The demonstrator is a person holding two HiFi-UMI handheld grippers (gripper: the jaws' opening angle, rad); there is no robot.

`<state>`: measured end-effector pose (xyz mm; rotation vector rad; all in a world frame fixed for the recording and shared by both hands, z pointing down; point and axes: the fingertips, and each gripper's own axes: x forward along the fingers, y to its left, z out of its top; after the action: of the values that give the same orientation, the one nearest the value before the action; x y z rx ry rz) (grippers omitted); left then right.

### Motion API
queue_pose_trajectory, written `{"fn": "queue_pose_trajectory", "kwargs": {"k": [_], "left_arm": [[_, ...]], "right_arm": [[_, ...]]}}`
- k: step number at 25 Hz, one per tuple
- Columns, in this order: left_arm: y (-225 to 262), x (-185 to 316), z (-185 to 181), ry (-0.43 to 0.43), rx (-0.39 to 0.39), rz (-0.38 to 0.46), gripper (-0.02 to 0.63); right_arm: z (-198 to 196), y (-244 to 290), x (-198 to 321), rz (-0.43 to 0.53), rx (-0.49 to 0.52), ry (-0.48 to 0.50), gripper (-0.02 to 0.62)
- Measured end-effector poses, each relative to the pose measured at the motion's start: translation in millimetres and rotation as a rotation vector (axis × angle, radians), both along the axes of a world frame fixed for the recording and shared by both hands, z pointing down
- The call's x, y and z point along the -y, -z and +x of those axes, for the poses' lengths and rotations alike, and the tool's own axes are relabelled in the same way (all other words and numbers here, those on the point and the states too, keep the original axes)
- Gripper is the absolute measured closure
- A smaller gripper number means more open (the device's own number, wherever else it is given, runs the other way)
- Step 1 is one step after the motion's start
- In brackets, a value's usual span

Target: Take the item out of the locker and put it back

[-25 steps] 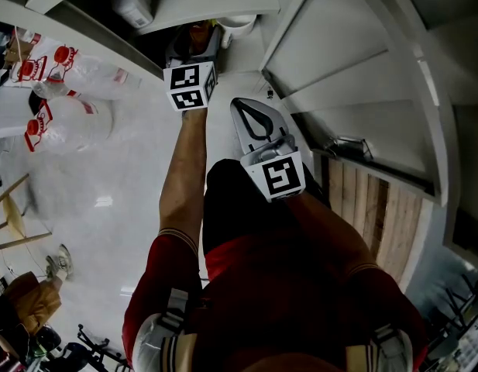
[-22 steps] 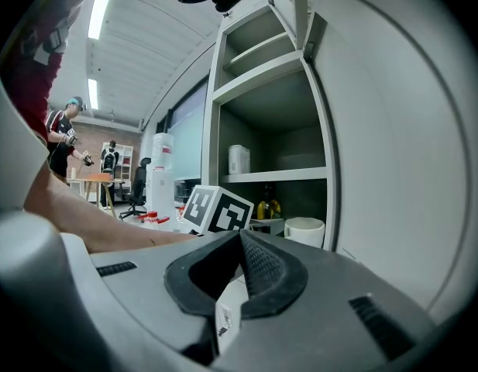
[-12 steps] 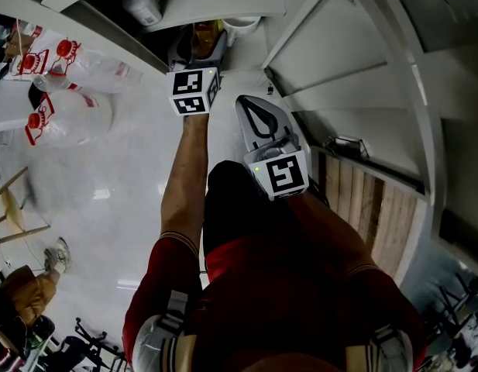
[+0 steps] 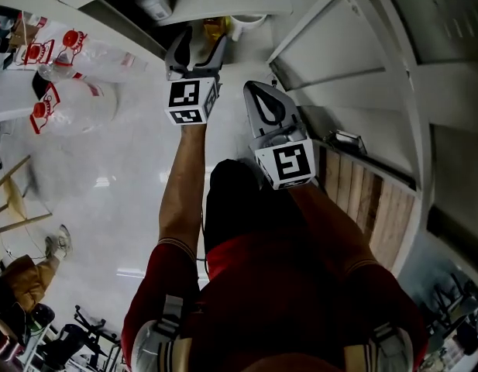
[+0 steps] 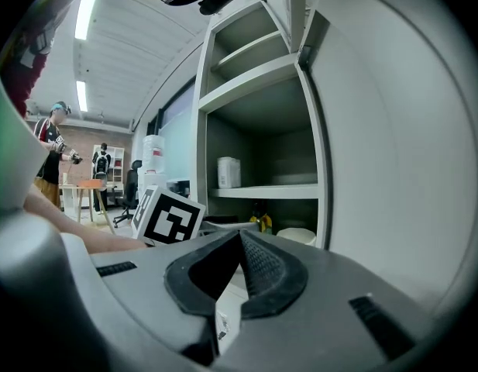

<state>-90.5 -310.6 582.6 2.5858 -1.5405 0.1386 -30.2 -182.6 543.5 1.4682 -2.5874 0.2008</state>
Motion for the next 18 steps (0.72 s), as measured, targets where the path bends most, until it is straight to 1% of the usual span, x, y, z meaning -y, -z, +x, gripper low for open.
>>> {"fn": "queue_pose_trajectory", "kwargs": {"k": [8, 13, 18], "left_arm": [[38.0, -32.9, -8.8, 0.005, -0.048, -0.006, 0.32], [64.3, -50.7, -9.2, 0.01, -0.045, -0.01, 0.342], [98.1, -70.0, -7.0, 0.013, -0.058, 0.012, 0.371]], "right_arm": [[1.6, 25.7, -3.6, -0.02, -0.006, -0.006, 0.598], [3.7, 50.2, -7.3, -0.029, 0.005, -0.016, 0.598], [2.5, 74.9, -10.7, -0.032, 0.016, -0.006, 0.598]]}}
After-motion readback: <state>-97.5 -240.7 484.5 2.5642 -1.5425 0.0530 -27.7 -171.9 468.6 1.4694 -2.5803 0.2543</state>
